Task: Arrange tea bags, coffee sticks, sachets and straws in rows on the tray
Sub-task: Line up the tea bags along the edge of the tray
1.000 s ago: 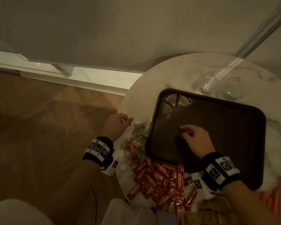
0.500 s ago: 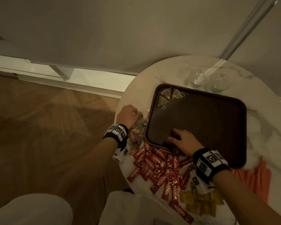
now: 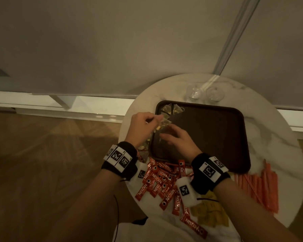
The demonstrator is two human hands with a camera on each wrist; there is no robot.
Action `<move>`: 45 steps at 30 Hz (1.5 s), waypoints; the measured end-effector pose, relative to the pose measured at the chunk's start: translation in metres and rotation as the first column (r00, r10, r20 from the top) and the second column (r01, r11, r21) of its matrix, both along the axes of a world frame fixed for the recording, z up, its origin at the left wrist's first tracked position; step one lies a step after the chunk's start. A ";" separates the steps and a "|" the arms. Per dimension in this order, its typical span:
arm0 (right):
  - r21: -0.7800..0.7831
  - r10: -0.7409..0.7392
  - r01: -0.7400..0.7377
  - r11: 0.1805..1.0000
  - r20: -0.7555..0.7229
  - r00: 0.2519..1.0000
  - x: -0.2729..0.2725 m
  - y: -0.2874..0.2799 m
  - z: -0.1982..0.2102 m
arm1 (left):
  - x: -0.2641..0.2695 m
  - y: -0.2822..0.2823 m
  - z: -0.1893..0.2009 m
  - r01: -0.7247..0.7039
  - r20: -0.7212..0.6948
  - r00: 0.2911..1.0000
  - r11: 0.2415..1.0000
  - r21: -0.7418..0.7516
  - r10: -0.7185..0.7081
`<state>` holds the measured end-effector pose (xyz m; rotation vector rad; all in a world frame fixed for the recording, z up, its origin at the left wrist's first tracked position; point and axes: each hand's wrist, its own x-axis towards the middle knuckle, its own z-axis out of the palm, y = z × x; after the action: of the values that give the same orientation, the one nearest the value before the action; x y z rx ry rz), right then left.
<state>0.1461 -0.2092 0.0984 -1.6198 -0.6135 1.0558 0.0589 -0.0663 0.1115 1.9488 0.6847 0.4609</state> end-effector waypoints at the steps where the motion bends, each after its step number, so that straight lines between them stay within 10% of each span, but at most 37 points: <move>1: 0.013 -0.014 0.014 1.000 -0.022 1.000 -0.002 -0.002 0.001 | 0.000 -0.005 0.003 0.010 0.015 1.000 1.000 -0.023 -0.009; 15: -0.067 0.020 -0.034 0.997 -0.198 0.980 -0.009 -0.064 -0.016 | -0.001 -0.043 0.011 0.008 -0.003 1.000 0.988 -0.154 -0.008; 21: -0.038 -0.185 0.181 0.983 -0.253 0.950 0.005 -0.073 -0.017 | -0.006 -0.056 0.015 -0.005 -0.021 1.000 0.946 -0.323 -0.002; 35: 0.213 -0.187 0.167 0.963 0.082 0.979 0.016 -0.065 0.010 | -0.003 -0.074 0.022 -0.124 0.063 0.974 0.742 -0.659 0.219; 45: 0.228 -0.184 0.255 0.940 -0.290 0.939 0.017 -0.061 0.019 | 0.006 -0.078 0.017 -0.086 0.069 0.991 0.947 -0.310 0.113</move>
<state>0.1630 -0.2703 0.1174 -1.2563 -0.3630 0.9579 0.0646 -0.1446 0.1287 1.5989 0.7541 0.4676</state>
